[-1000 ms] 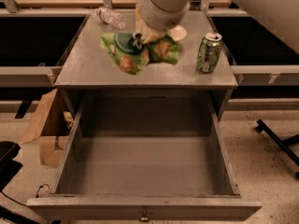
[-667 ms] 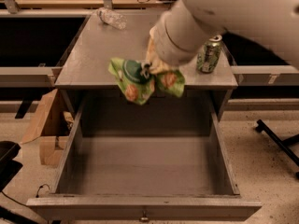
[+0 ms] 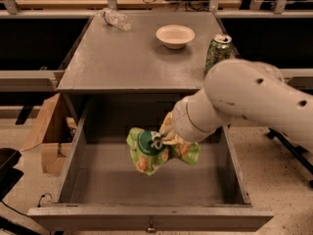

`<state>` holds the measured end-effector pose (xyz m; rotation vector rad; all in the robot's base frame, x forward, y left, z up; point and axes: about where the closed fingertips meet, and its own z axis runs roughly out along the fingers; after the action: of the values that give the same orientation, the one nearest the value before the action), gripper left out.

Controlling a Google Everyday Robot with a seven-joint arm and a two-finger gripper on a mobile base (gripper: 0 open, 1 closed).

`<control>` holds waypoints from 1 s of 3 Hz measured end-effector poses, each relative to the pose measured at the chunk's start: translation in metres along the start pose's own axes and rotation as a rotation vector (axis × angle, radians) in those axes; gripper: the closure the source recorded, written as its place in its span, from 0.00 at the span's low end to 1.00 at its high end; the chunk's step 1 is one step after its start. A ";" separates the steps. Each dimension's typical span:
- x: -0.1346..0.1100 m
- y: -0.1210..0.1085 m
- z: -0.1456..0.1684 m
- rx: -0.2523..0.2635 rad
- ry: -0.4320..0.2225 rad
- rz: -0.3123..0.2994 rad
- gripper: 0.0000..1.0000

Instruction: Place green rice chip bag into top drawer

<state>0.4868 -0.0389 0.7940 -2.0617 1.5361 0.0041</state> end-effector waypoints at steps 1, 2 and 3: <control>0.011 0.026 0.059 -0.064 -0.049 0.025 1.00; 0.014 0.029 0.065 -0.071 -0.056 0.034 0.82; 0.014 0.029 0.065 -0.071 -0.056 0.034 0.58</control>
Offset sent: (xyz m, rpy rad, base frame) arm -0.0011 0.0088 -0.0540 0.0255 0.0647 0.0165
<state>0.4870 -0.0279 0.7222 -2.0726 1.5571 0.1299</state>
